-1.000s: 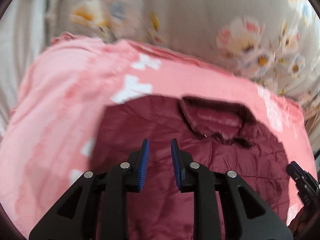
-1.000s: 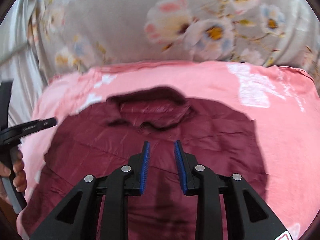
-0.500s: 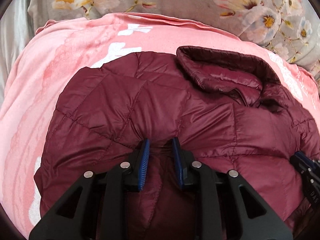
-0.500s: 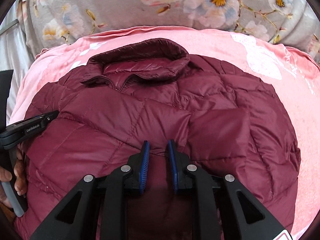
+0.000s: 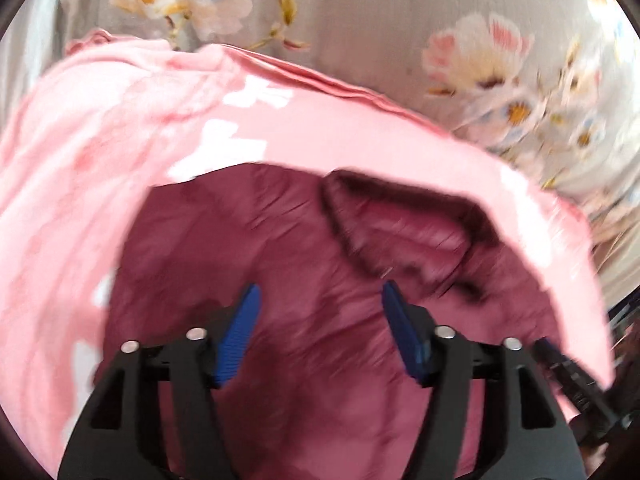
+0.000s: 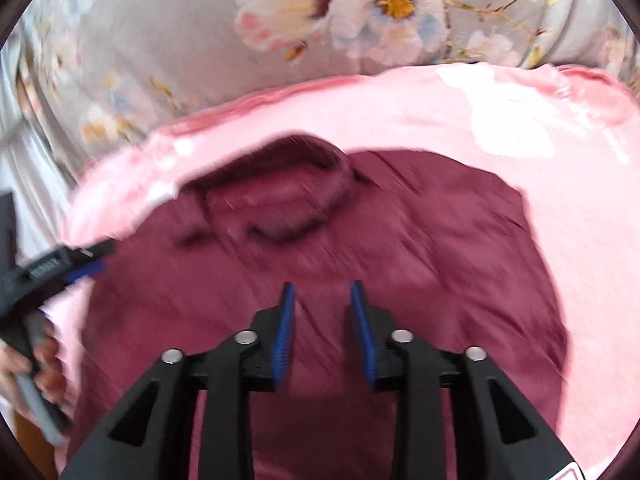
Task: Fold large clothes
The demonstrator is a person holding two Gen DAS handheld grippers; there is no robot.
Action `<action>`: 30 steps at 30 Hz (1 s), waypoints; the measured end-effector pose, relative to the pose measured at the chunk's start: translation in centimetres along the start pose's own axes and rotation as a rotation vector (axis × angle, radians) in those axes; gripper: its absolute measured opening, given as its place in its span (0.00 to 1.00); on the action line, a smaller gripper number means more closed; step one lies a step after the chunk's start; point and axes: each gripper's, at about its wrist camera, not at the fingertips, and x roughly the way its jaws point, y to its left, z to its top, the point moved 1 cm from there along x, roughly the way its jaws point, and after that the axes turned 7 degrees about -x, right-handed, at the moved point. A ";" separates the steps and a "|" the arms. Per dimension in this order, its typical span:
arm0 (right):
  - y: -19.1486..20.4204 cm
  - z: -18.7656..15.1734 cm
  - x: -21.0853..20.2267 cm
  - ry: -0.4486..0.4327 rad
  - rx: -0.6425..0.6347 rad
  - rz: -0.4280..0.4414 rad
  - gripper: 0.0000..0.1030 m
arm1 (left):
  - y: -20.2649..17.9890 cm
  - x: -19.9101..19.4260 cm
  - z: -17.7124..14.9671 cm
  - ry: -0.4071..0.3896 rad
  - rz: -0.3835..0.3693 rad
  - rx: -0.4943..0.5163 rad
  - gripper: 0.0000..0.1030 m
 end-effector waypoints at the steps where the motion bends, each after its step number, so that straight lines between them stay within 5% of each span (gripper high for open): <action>1: 0.0 0.9 0.8 -0.002 0.025 0.030 0.38 | -0.4 1.0 0.7 0.017 -0.012 -0.022 0.61; 9: -2.5 2.9 7.0 0.059 0.326 0.216 0.39 | -0.1 8.8 1.8 0.188 -0.078 -0.214 0.57; 11: -2.7 2.8 7.9 0.064 0.355 0.240 0.25 | -0.1 9.1 1.3 0.195 -0.086 -0.227 0.40; 12: -2.4 2.9 8.0 0.065 0.346 0.246 0.14 | 0.0 9.3 1.2 0.204 -0.095 -0.228 0.22; 13: -2.4 3.0 7.9 0.065 0.334 0.250 0.14 | 0.0 9.1 1.1 0.210 -0.103 -0.227 0.12; 19: -0.3 2.9 6.0 0.031 0.090 0.106 0.10 | 0.5 7.3 0.4 0.158 -0.087 -0.128 0.07; 30: 0.6 0.9 8.4 0.069 -0.097 -0.061 0.08 | 0.0 8.9 -2.0 0.087 -0.006 0.029 0.08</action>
